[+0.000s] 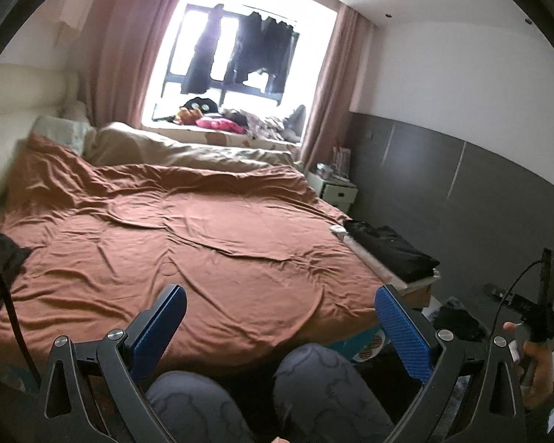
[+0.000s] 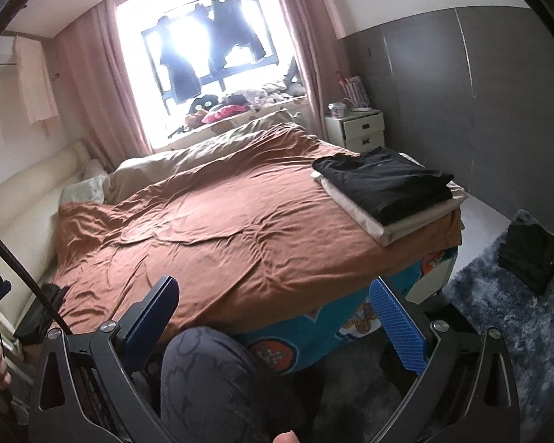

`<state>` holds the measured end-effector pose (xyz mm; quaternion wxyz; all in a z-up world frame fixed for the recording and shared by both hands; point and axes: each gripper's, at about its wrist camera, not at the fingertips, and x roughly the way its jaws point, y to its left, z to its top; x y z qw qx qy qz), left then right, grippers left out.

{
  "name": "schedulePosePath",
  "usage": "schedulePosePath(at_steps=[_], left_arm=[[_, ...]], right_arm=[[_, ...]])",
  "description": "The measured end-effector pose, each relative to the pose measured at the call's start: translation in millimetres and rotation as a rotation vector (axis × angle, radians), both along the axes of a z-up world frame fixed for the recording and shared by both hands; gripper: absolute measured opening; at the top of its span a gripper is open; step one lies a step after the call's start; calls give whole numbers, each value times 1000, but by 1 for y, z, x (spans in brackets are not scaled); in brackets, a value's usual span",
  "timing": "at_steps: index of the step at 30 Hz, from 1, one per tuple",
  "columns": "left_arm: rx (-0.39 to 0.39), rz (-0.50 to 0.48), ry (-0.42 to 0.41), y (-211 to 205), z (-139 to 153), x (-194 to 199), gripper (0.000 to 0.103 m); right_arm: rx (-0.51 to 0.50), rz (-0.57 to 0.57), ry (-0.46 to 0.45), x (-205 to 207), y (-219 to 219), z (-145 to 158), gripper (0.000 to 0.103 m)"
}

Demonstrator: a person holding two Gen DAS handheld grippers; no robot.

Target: Fold large clothes

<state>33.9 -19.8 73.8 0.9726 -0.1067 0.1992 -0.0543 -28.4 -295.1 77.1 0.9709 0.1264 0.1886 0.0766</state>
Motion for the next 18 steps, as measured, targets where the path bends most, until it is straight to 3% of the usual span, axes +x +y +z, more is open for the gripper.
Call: schedulePosePath(at_steps=[6,18], left_arm=[[25,69,-16,-1,-12,-36,102],[81,109,-25,-22,-35,-81,102]], right_arm=[[-13,20,-15,-25,8,-11,103],[-48,50,-39,-50,30,-29,103]])
